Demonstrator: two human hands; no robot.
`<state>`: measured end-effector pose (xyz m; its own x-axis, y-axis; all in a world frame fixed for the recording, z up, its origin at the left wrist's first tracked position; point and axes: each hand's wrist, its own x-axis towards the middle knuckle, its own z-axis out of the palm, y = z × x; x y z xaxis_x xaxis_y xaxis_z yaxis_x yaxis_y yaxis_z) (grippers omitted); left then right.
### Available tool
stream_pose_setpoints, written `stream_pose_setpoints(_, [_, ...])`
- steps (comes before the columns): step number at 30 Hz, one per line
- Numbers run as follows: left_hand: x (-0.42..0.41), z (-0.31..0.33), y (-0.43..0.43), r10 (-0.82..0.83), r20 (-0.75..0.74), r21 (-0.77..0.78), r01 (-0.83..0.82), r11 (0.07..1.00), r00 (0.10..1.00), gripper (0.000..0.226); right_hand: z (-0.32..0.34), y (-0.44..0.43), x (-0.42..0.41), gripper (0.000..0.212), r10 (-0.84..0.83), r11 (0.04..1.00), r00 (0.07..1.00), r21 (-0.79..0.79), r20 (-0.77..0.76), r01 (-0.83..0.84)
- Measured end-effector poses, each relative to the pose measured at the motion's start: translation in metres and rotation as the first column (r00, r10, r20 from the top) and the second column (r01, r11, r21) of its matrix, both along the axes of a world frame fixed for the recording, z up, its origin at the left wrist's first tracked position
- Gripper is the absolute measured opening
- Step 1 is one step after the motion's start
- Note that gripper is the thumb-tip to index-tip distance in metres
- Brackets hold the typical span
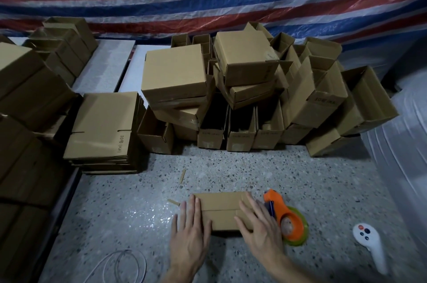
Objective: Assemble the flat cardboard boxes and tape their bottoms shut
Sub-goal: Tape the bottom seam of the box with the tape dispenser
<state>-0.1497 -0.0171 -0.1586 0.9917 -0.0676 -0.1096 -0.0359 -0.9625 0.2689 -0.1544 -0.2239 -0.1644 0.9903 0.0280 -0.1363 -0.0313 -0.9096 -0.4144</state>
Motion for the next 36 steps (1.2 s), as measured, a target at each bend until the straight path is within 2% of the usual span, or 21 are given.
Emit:
stream_pose_setpoints(4, [0.0,0.002,0.002,-0.099,0.006,0.068,0.099,0.993,0.995,0.067,-0.007,0.001,-0.012,0.06,0.057,0.997,0.998,-0.058,0.003,-0.057])
stream_pose_setpoints(6, [-0.001,0.002,0.004,-0.165,-0.01,0.091,0.166,0.982,0.986,0.065,-0.013,-0.001,-0.015,0.062,0.09,0.993,0.995,-0.072,-0.045,-0.093])
stream_pose_setpoints(7, [-0.001,0.003,0.005,-0.176,-0.021,0.091,0.177,0.98,0.984,0.069,-0.016,-0.004,-0.014,0.063,0.118,0.992,0.991,-0.044,-0.061,-0.121])
stream_pose_setpoints(9, [0.001,0.004,0.007,-0.188,-0.021,0.106,0.189,0.976,0.982,0.074,-0.02,-0.015,-0.011,0.058,0.14,0.985,0.988,0.115,-0.066,-0.132])
stream_pose_setpoints(10, [0.001,0.005,0.007,-0.194,-0.025,0.124,0.195,0.973,0.981,0.075,-0.02,-0.024,-0.009,0.054,0.096,0.977,0.994,0.194,-0.054,-0.084])
stream_pose_setpoints(12, [0.002,0.008,0.005,-0.184,-0.041,0.15,0.188,0.971,0.982,0.076,-0.023,-0.041,-0.007,0.038,-0.141,0.956,0.989,0.268,0.049,0.123])
stream_pose_setpoints(13, [0.003,0.009,0.004,-0.169,-0.054,0.149,0.175,0.973,0.984,0.076,-0.027,-0.049,-0.006,0.024,-0.287,0.937,0.952,0.236,0.104,0.256])
stream_pose_setpoints(14, [0.002,0.009,0.003,-0.156,-0.079,0.145,0.166,0.975,0.985,0.075,-0.031,-0.057,-0.004,0.02,-0.404,0.909,0.908,0.154,0.107,0.387])
stream_pose_setpoints(15, [0.002,0.01,0.002,-0.15,-0.101,0.144,0.164,0.976,0.984,0.074,-0.036,-0.064,-0.003,0.027,-0.465,0.885,0.885,0.065,0.032,0.462])
stream_pose_setpoints(18, [0.002,0.011,0.003,-0.15,-0.136,0.156,0.171,0.973,0.979,0.074,-0.048,-0.076,-0.003,0.043,-0.429,0.9,0.833,-0.092,-0.348,0.425])
stream_pose_setpoints(20, [0.003,0.011,0.004,-0.148,-0.166,0.159,0.175,0.972,0.975,0.074,-0.055,-0.077,-0.003,0.061,-0.39,0.916,0.781,-0.117,-0.487,0.384])
stream_pose_setpoints(22, [0.003,0.012,0.004,-0.155,-0.191,0.148,0.185,0.972,0.969,0.073,-0.061,-0.074,-0.002,0.063,-0.402,0.915,0.765,-0.183,-0.504,0.36])
stream_pose_setpoints(25, [0.002,0.012,0.003,-0.148,-0.22,0.114,0.176,0.978,0.964,0.075,-0.057,-0.068,0.007,0.032,-0.456,0.89,0.755,-0.273,-0.472,0.367])
stream_pose_setpoints(27, [0.003,0.011,0.004,-0.144,-0.236,0.079,0.167,0.983,0.961,0.075,-0.051,-0.07,0.014,0.016,-0.448,0.894,0.792,-0.233,-0.415,0.383])
stream_pose_setpoints(30, [0.003,-0.001,0.006,-0.16,-0.274,-0.004,0.165,0.986,0.948,0.078,-0.038,-0.082,0.02,0.024,-0.43,0.899,0.831,-0.081,-0.354,0.43])
stream_pose_setpoints(33, [0.001,-0.009,0.006,-0.16,-0.256,-0.077,0.145,0.986,0.953,0.074,-0.012,-0.095,0.029,0.017,-0.428,0.853,0.858,0.185,-0.285,0.488])
stream_pose_setpoints(36, [0.0,-0.012,0.006,-0.162,-0.25,-0.12,0.136,0.983,0.955,0.075,0.024,-0.097,0.045,0.033,-0.431,0.797,0.887,0.39,-0.166,0.46])
